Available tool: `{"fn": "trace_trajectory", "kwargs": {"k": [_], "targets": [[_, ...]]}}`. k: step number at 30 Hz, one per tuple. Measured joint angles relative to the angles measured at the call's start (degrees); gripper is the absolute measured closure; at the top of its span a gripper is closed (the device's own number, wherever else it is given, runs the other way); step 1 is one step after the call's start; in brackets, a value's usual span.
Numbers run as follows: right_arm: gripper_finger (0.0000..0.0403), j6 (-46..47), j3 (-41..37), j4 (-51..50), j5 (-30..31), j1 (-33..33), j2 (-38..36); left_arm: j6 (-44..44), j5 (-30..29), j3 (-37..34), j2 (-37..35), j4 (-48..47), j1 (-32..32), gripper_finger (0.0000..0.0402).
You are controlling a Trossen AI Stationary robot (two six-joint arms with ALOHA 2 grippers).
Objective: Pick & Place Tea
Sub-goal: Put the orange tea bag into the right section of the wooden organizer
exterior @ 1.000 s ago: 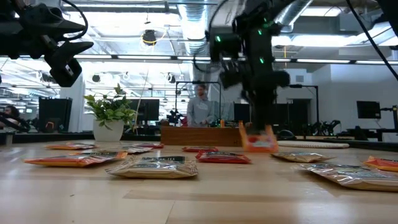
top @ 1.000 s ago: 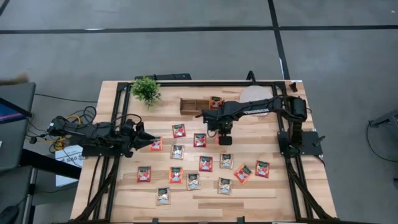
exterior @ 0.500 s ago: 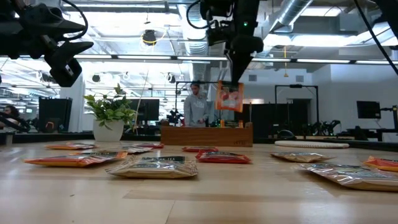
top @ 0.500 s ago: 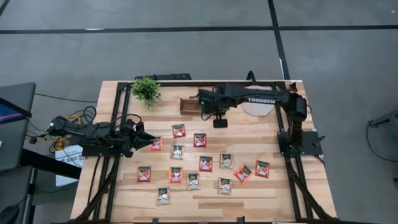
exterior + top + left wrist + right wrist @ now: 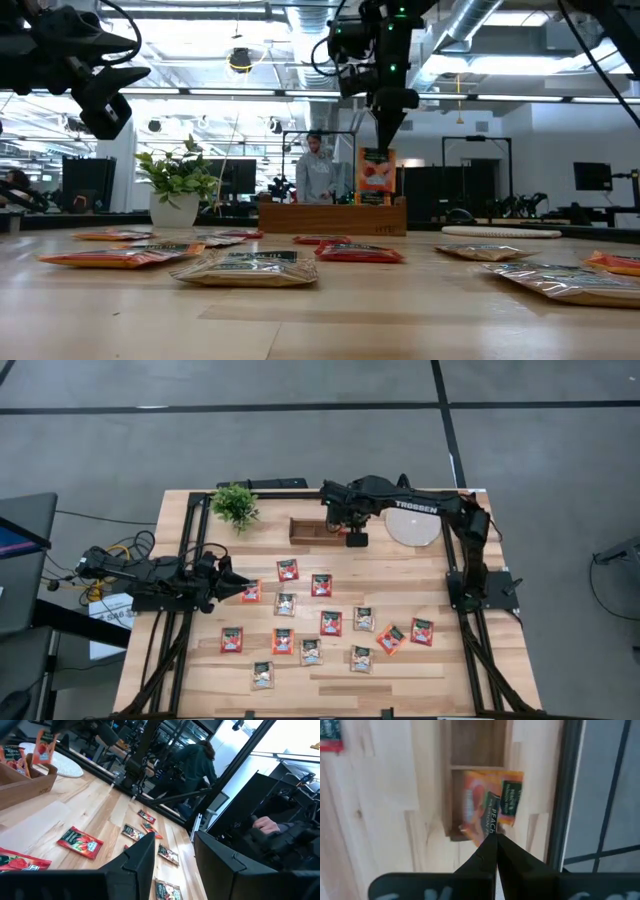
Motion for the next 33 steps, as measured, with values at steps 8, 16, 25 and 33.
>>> {"fn": "trace_trajectory", "kwargs": {"k": [8,16,25,33], "targets": [[0.0403,-2.45,-0.11,1.14,-0.5,-1.01,3.93,0.0,0.0,0.0,-0.02,0.02,-0.01,0.0273],[0.0403,-4.11,-0.16,2.17,-0.21,-1.49,5.45,0.02,-0.06,0.0,0.0,-0.02,0.0,0.0273],[0.0403,-4.61,-0.24,3.3,-0.28,-2.3,5.83,1.29,-0.91,0.02,-0.02,-0.02,0.0,0.0273],[0.0389,-4.56,-0.24,3.76,-1.45,-3.88,5.83,1.31,-1.11,0.01,-0.02,-0.01,0.0,0.0273]]}}
